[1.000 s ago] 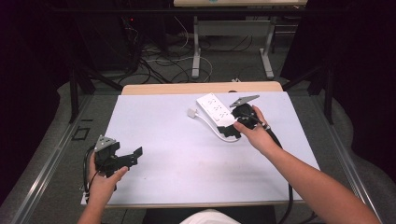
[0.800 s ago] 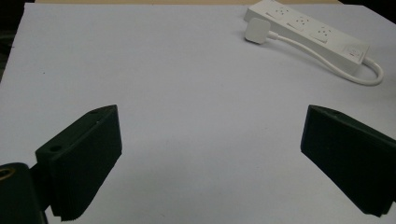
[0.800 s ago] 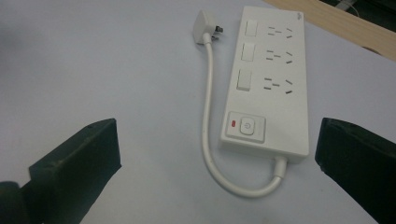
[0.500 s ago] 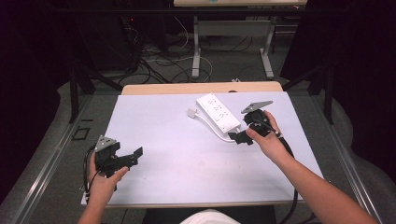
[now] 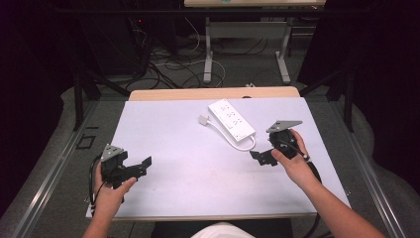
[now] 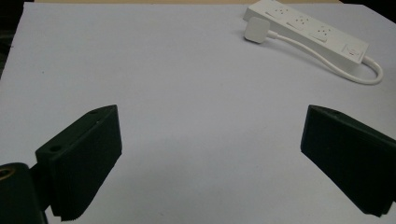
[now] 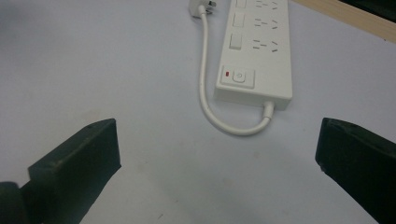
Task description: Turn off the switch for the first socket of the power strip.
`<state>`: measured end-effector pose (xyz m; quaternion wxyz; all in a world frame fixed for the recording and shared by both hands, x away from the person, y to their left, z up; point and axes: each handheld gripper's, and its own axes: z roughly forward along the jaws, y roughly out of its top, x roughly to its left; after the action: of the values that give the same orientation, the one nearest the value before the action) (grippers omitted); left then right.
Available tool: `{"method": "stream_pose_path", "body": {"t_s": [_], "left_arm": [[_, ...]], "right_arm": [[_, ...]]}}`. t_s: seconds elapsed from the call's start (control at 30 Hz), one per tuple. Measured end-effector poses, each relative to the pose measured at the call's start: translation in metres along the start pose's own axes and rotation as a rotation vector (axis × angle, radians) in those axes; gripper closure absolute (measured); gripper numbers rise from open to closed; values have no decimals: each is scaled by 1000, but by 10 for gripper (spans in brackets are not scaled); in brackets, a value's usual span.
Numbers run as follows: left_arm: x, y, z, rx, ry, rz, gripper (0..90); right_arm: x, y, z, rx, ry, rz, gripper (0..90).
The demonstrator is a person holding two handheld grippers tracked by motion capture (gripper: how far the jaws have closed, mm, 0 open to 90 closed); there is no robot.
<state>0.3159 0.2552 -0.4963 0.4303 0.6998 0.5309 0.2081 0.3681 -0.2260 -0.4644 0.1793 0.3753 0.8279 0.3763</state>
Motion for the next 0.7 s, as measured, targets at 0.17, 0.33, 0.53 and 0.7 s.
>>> {"method": "stream_pose_path", "body": {"t_s": [0.17, 0.33, 0.53, 0.7], "left_arm": [[0, 0, 0, 0, 0, 2, 53], [0, 0, 0, 0, 0, 1, 53], [0, 0, 0, 0, -2, -4, 53], [-1, 0, 0, 0, -1, -4, 52]], "right_arm": [[0, -14, -5, -17, 7, 30, 0], [-2, -26, -10, -38, 6, 71, 0], [-7, -40, -15, -39, -20, 87, 0], [-13, -52, -16, -33, -23, 116, 0]]}}
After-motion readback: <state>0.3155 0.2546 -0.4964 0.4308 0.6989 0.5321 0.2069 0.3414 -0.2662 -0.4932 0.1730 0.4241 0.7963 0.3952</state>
